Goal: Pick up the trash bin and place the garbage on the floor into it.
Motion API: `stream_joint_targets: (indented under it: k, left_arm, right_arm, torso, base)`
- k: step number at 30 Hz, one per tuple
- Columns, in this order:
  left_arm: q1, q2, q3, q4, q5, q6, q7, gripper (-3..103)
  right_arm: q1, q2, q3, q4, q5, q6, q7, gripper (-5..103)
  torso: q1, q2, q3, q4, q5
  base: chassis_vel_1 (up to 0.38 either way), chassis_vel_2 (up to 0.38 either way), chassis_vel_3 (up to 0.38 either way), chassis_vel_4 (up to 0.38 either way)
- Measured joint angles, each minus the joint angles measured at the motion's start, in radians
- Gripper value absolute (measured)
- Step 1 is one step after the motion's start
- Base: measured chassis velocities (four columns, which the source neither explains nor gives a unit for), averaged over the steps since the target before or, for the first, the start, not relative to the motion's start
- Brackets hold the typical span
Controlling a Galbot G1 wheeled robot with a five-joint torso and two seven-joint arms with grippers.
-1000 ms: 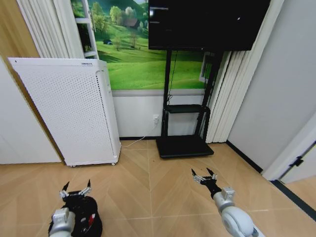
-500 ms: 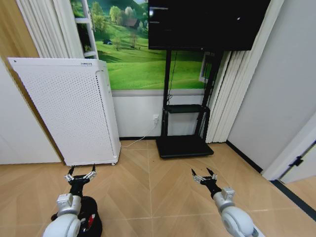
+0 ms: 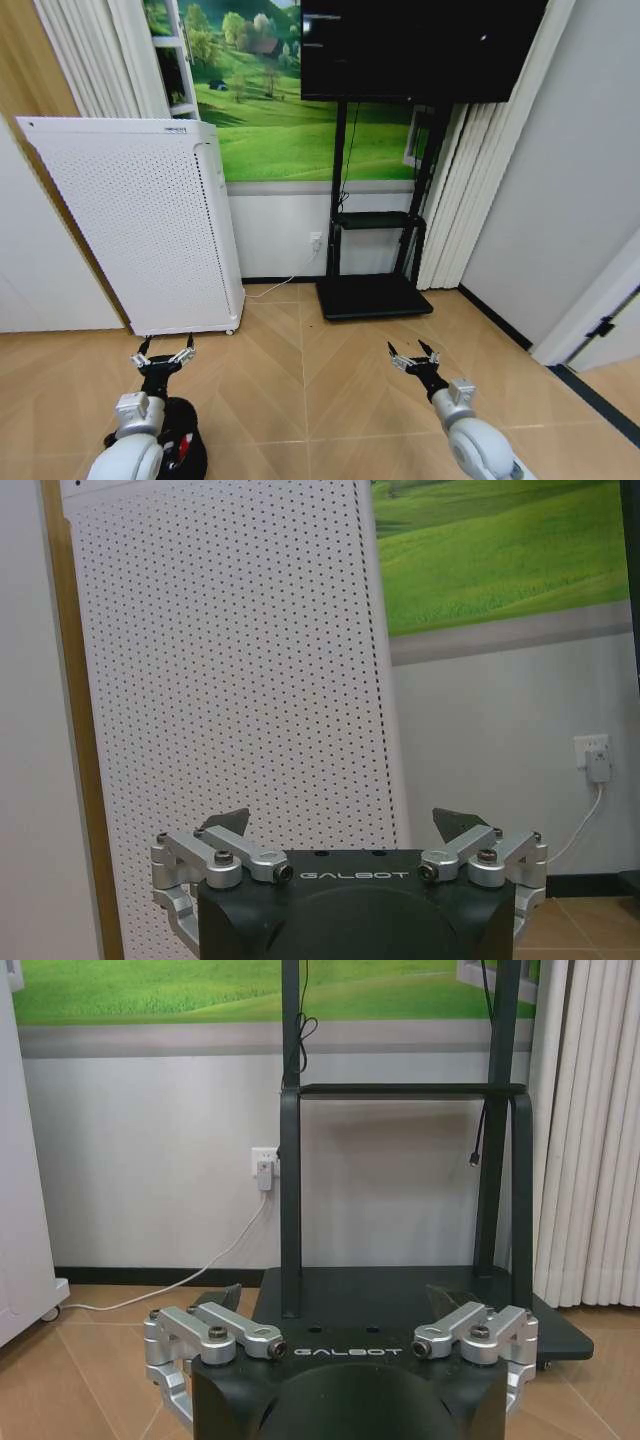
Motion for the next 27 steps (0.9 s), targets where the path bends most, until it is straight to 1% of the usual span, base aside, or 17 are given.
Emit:
stream_joint_targets:
  k: [4,6,7,8,10,12,14,15,17,19,20,21,27]
  left_arm:
    - [0.0,0.0,0.0,0.0,0.0,0.0,0.0,100]
    - [0.001,0.0,0.0,0.0,0.0,0.001,0.001,100]
    - [0.001,0.0,0.0,0.0,0.0,0.001,0.001,100]
    - [0.001,0.0,0.0,0.0,0.001,0.001,0.001,100]
    - [0.001,0.0,-0.001,0.0,0.001,0.001,0.001,100]
    - [0.001,0.0,-0.001,0.0,0.001,0.001,0.001,100]
    - [0.001,0.0,-0.001,0.0,0.001,0.001,0.001,100]
    - [0.001,0.0,-0.001,0.0,0.001,0.001,0.001,100]
    - [0.002,0.0,-0.001,0.0,0.001,0.001,0.001,100]
    - [0.002,0.0,-0.001,0.0,0.001,0.001,0.001,100]
    - [0.002,0.0,-0.001,0.0,0.001,0.002,0.001,100]
    - [0.002,0.0,-0.001,0.0,0.001,0.002,0.001,100]
    - [0.002,0.0,-0.001,0.0,0.001,0.002,0.001,100]
  right_arm:
    - [0.0,0.0,0.0,0.0,0.0,0.0,0.0,100]
    - [0.0,0.0,0.0,0.0,0.0,0.0,0.0,100]
    - [0.0,0.0,0.0,0.0,0.0,0.0,0.0,100]
    - [0.0,0.0,0.0,0.0,0.0,0.0,0.0,100]
    - [0.0,0.0,0.0,0.0,0.0,0.0,0.0,100]
    - [0.0,0.0,0.0,0.0,0.0,0.0,0.0,100]
    - [0.0,0.0,0.0,0.0,0.0,0.0,0.0,100]
    - [0.0,0.0,0.0,0.0,0.0,0.0,0.0,100]
    - [0.0,0.0,0.0,0.0,0.0,0.0,0.0,100]
    - [0.0,0.0,0.0,0.0,0.0,0.0,0.0,100]
    - [0.0,0.0,0.0,0.0,0.0,0.0,0.0,100]
    - [0.0,0.0,0.0,0.0,0.0,0.0,0.0,100]
    - [0.0,0.0,0.0,0.0,0.0,0.0,0.0,100]
  torso:
    - [0.002,0.007,0.003,0.0,0.0]
    - [0.005,0.023,0.018,0.0,0.0]
    - [0.005,0.023,0.018,0.0,0.0]
    - [0.006,0.034,0.027,-0.0001,0.0]
    - [0.009,0.047,0.037,0.0,0.0]
    - [0.009,0.05,0.04,0.0,0.0]
    - [0.012,0.064,0.052,-0.0001,0.0]
    - [0.012,0.064,0.052,-0.0001,0.0]
    - [0.014,0.077,0.063,-0.0002,0.0]
    - [0.014,0.081,0.066,0.0,0.0]
    - [0.016,0.09,0.074,0.0,0.0]
    - [0.016,0.09,0.074,0.0,0.0]
    - [0.023,0.118,0.095,0.0,0.0]
  base:
    - [0.0,0.0,0.0,0.0]
    - [0.0,0.0,0.0,0.0]
    - [0.0,0.0,0.0,0.0]
    - [0.0,0.0,0.0,0.0]
    - [0.0,0.0,0.0,0.0]
    - [0.0,0.0,0.0,0.0]
    - [0.0,0.0,0.0,0.0]
    - [0.0,0.0,0.0,0.0]
    - [0.0,0.0,0.0,0.0]
    - [0.0,0.0,0.0,0.0]
    - [0.0,0.0,0.0,0.0]
    - [0.0,0.0,0.0,0.0]
    - [0.0,0.0,0.0,0.0]
